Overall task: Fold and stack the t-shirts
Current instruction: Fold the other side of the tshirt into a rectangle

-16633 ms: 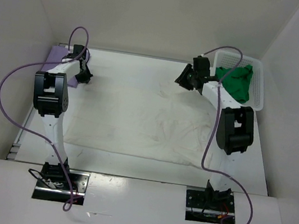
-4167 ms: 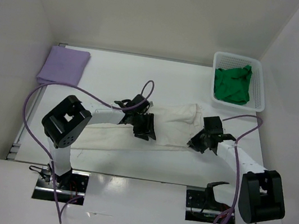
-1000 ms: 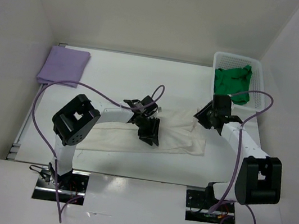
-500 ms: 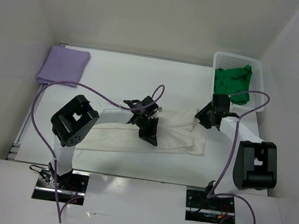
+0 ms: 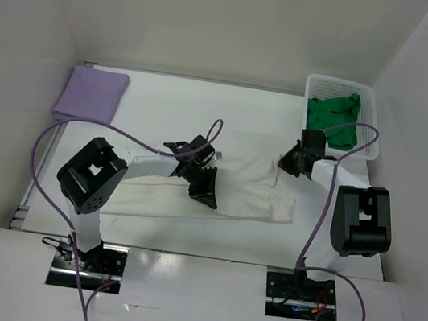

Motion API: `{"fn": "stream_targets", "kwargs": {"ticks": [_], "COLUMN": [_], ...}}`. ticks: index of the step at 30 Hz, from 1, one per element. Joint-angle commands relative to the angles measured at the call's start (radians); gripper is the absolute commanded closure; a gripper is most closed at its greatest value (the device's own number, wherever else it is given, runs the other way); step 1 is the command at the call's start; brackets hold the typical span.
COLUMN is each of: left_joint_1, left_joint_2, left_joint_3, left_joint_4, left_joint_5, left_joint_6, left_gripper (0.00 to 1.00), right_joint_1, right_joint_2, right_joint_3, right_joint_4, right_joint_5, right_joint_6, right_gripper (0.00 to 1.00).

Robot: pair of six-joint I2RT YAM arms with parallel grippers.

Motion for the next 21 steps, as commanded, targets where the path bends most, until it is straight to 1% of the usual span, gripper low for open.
{"fn": "stream_targets", "kwargs": {"ticks": [1,2,6,10,12,13,14,15,16,17,19,21], "left_joint_1": [0.004,0.005,0.014,0.043,0.043,0.054,0.054,0.054,0.054,0.054,0.054,0.054], "left_joint_2": [-0.019,-0.019,-0.019,-0.019,-0.019,-0.019,-0.019,-0.028,-0.028,-0.040,-0.053,-0.080], "left_joint_3": [-0.012,-0.022,-0.042,-0.077,-0.077,-0.077,-0.077,-0.077,-0.077,-0.062,-0.033,-0.005], "left_joint_4": [-0.015,-0.015,-0.015,-0.024,-0.033,-0.033,-0.033,-0.024,-0.024,-0.033,-0.045,-0.073], "left_joint_5": [0.051,0.051,0.061,0.061,0.050,0.036,0.036,0.036,0.036,0.036,0.036,0.036], "left_joint_6": [0.018,0.018,0.030,0.049,0.049,0.049,0.049,0.049,0.049,0.061,0.073,0.101], "left_gripper": [1.00,1.00,1.00,1.00,0.93,0.78,0.69,0.62,0.57,0.53,0.51,0.51], "right_joint_1": [-0.004,-0.014,-0.025,-0.034,-0.034,-0.034,-0.034,-0.034,-0.034,-0.034,-0.034,-0.034], "right_joint_2": [0.030,0.039,0.048,0.048,0.029,0.015,-0.005,-0.054,-0.080,-0.105,-0.140,-0.140], "right_joint_3": [0.046,0.055,0.055,0.077,0.077,0.077,0.077,0.049,0.035,0.020,-0.032,-0.058], "right_joint_4": [0.056,0.056,0.056,0.056,0.047,0.037,0.027,0.017,0.004,0.004,0.004,0.023], "right_joint_5": [0.025,0.038,0.075,0.075,0.052,0.014,0.000,-0.011,-0.024,-0.035,-0.087,-0.098], "right_joint_6": [-0.013,-0.013,-0.013,-0.013,-0.013,-0.013,-0.013,-0.013,-0.013,-0.013,-0.013,-0.013], "right_gripper": [0.97,0.99,0.99,0.99,0.99,0.85,0.74,0.65,0.51,0.48,0.45,0.45]}}
